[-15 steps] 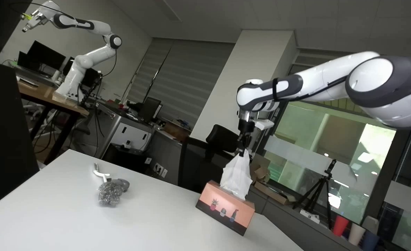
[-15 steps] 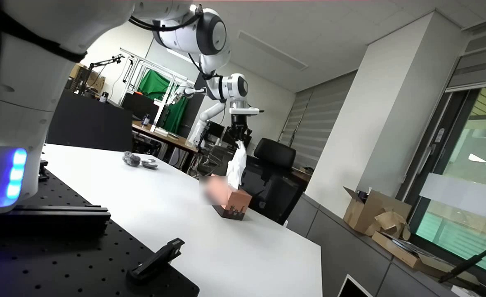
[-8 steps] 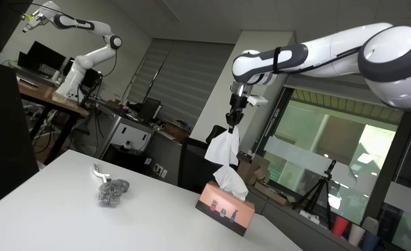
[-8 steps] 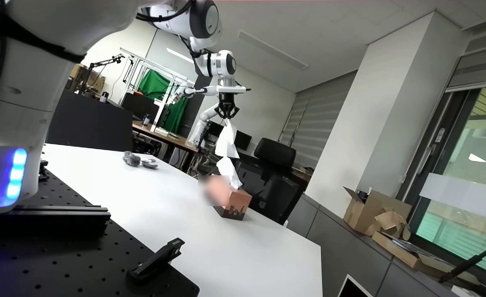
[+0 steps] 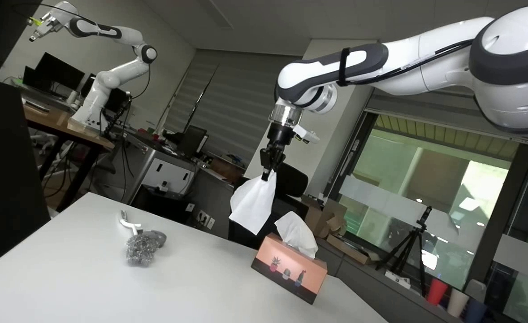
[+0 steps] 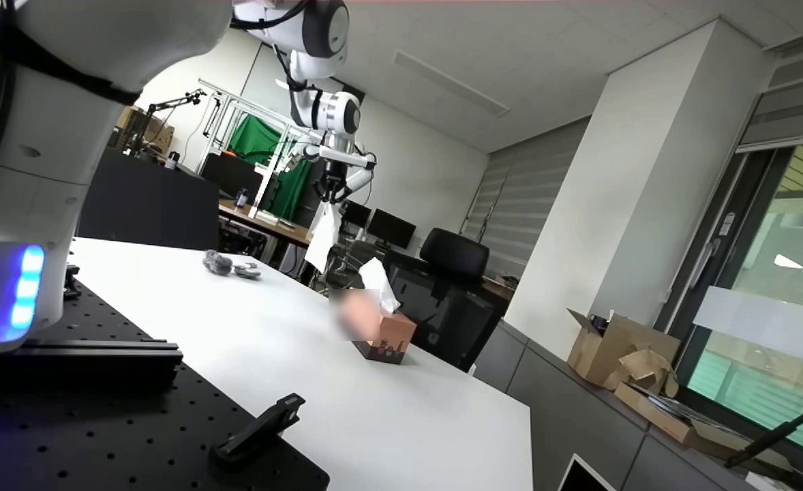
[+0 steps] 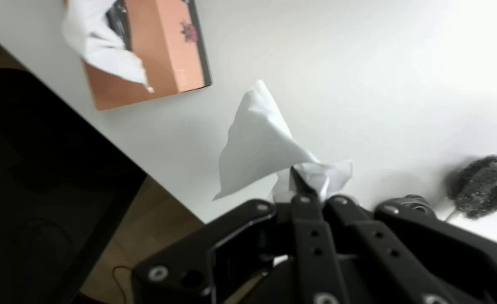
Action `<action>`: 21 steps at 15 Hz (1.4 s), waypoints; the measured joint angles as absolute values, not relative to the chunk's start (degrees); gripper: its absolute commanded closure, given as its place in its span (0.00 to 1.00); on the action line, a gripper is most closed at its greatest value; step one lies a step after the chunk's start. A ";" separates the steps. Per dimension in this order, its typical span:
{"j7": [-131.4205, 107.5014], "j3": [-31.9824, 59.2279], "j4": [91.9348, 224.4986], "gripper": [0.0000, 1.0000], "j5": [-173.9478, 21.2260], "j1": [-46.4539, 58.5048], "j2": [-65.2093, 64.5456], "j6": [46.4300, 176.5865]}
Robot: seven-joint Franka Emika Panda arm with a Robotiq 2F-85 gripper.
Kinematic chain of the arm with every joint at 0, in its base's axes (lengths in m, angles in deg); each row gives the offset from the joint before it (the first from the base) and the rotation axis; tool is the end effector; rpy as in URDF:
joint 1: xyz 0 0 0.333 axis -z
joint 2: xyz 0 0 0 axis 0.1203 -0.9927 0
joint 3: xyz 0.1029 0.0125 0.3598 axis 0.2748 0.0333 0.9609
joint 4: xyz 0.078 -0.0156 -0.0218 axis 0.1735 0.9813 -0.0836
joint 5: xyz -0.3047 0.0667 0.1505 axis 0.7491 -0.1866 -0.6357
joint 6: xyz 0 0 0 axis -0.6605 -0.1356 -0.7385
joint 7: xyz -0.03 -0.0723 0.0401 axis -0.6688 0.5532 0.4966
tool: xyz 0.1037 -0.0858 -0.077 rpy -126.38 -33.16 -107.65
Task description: Remove one square of tissue from the box
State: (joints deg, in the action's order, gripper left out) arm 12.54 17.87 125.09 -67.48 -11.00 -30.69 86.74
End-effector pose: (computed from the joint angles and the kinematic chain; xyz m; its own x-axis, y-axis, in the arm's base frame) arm 0.7428 0.2178 0.3684 0.7478 0.6638 -0.0112 0.6519 -0.7311 0.2011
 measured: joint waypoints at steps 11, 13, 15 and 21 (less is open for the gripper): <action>18.74 29.05 141.23 1.00 -85.03 -1.25 -31.99 89.01; 18.74 29.10 143.56 0.74 -85.04 -0.31 -32.16 91.70; 18.71 28.92 145.82 0.68 -84.78 0.25 -32.16 95.54; 15.57 27.14 153.24 0.26 -81.51 -0.11 -31.84 118.00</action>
